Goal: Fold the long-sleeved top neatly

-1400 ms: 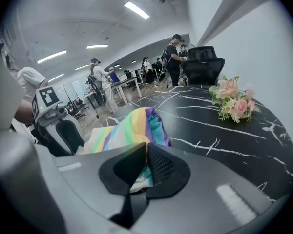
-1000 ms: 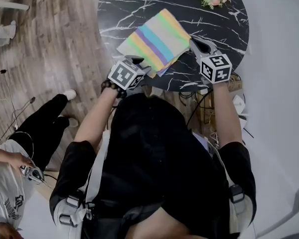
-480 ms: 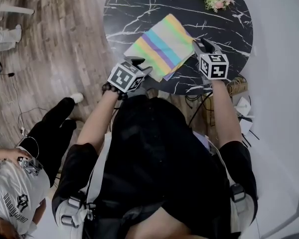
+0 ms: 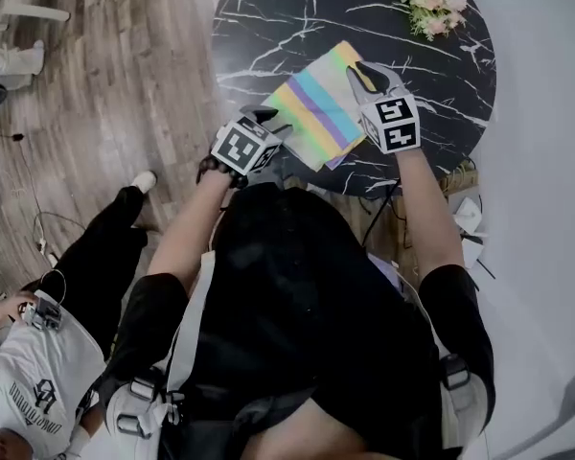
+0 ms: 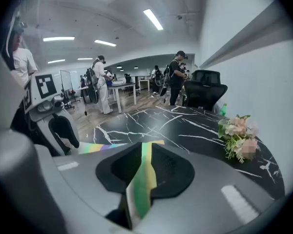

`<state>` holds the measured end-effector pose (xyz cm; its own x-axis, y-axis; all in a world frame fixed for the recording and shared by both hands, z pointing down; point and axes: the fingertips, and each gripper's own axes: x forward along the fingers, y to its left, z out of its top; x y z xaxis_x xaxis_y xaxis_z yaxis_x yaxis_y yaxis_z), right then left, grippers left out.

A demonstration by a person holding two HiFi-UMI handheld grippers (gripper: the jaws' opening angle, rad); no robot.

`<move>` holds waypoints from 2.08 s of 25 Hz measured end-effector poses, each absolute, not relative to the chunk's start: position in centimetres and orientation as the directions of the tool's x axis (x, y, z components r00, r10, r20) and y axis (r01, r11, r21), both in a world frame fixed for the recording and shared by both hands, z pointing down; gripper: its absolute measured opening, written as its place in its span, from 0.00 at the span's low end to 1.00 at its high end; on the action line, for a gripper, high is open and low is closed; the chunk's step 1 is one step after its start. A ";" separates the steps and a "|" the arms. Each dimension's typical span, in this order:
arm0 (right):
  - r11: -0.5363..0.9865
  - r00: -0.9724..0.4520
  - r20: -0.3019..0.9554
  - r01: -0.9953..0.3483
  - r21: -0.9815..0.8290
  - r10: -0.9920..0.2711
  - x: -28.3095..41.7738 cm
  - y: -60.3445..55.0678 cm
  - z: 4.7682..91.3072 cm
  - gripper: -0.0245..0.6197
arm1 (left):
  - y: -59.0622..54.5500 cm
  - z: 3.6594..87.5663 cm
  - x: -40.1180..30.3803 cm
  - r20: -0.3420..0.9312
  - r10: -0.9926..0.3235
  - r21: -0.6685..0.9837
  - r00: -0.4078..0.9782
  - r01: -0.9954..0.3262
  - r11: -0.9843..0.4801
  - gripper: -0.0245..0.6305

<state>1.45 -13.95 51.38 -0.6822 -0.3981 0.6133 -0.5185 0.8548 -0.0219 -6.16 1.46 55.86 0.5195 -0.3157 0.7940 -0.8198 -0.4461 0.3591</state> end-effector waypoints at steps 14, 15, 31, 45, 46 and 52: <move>0.820 -0.624 0.682 -0.568 -0.063 -0.380 1.5 -16.4 58.8 0.13 | 2.9 60.2 -7.2 0.823 -0.245 0.376 0.513 -0.814 -0.442 0.31; 0.818 -0.626 0.681 -0.570 -0.068 -0.380 1.5 -16.4 58.8 0.13 | 2.9 60.2 -7.3 0.824 -0.245 0.375 0.511 -0.816 -0.441 0.31; 0.765 -0.772 0.336 -0.616 -0.187 -0.539 9.0 -12.6 42.2 0.08 | 0.0 47.4 -6.9 0.567 -0.663 0.338 0.489 -0.872 -0.354 0.10; 0.750 -0.779 0.098 -0.623 -0.220 -0.619 15.9 -4.6 32.8 0.05 | 2.7 34.7 -6.4 0.271 -0.904 0.209 0.330 -0.937 -0.279 0.05; 0.750 -0.777 0.093 -0.626 -0.215 -0.622 15.7 -4.3 32.5 0.05 | 2.7 34.2 -6.7 0.260 -0.906 0.206 0.335 -0.936 -0.287 0.05; 0.733 -0.756 0.059 -0.648 -0.208 -0.651 13.9 -2.8 30.9 0.05 | 3.1 32.3 -8.9 0.208 -0.909 0.201 0.362 -0.925 -0.322 0.05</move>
